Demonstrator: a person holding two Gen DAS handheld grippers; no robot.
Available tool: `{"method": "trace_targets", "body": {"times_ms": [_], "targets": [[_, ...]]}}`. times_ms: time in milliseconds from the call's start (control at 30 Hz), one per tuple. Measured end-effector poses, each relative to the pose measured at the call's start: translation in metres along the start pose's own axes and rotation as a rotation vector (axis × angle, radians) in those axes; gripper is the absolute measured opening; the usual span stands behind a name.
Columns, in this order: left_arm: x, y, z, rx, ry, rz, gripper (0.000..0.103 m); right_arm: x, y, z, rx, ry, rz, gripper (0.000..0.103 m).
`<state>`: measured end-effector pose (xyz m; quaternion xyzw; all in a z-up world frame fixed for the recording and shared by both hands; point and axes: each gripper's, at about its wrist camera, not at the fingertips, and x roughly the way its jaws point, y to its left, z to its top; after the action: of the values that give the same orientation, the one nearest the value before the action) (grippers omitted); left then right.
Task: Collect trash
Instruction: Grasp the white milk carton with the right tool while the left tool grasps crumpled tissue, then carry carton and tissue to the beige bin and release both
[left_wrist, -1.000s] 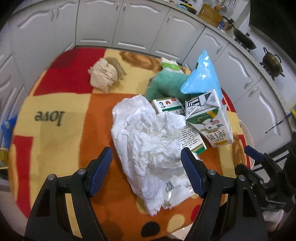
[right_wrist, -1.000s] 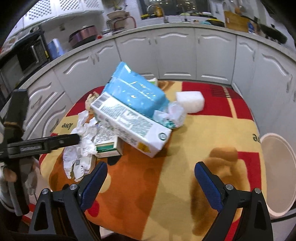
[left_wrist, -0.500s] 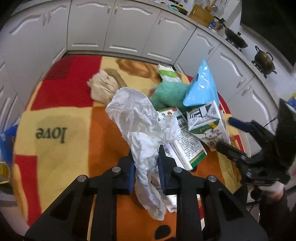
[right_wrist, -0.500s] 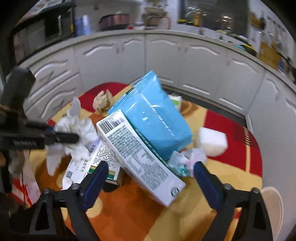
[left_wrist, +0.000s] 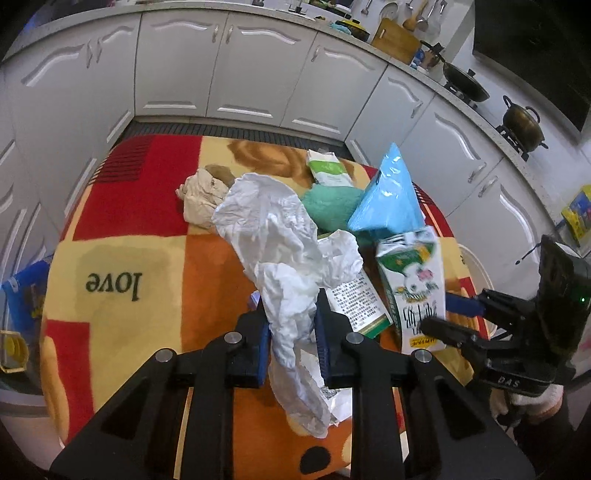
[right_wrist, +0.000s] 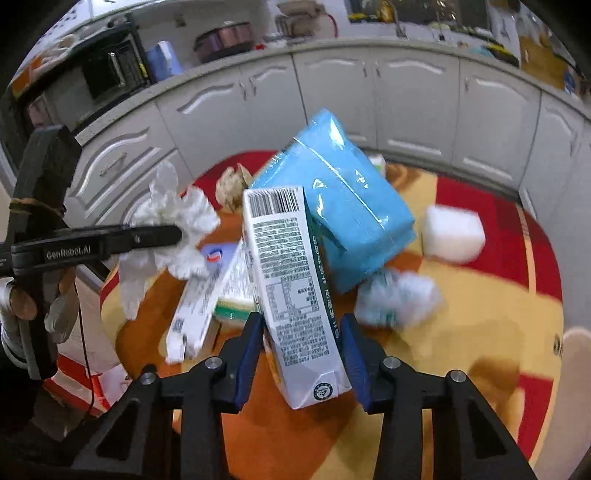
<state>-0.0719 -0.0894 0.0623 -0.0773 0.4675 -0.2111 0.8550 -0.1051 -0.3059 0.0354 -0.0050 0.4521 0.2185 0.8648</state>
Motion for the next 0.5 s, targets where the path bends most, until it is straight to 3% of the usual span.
{"method": "trace_targets", "body": {"times_ms": [100, 167, 333, 433, 500], "targets": [[0.002, -0.002, -0.001, 0.001, 0.006, 0.0, 0.018, -0.003, 0.005, -0.002, -0.003, 0.008, -0.004, 0.042], [0.003, -0.003, -0.001, -0.003, 0.008, -0.002, 0.018, 0.001, 0.006, 0.0, 0.006, 0.002, -0.007, 0.051], [-0.001, -0.008, -0.001, 0.009, 0.002, 0.0, 0.018, 0.012, 0.003, 0.005, 0.048, -0.035, 0.005, 0.052], [-0.007, -0.013, 0.0, 0.019, -0.011, 0.0, 0.018, 0.01, 0.0, 0.003, 0.074, -0.05, 0.017, 0.042], [-0.012, -0.016, 0.001, 0.024, -0.022, -0.002, 0.018, 0.003, 0.0, -0.001, 0.078, -0.063, 0.027, 0.041]]}}
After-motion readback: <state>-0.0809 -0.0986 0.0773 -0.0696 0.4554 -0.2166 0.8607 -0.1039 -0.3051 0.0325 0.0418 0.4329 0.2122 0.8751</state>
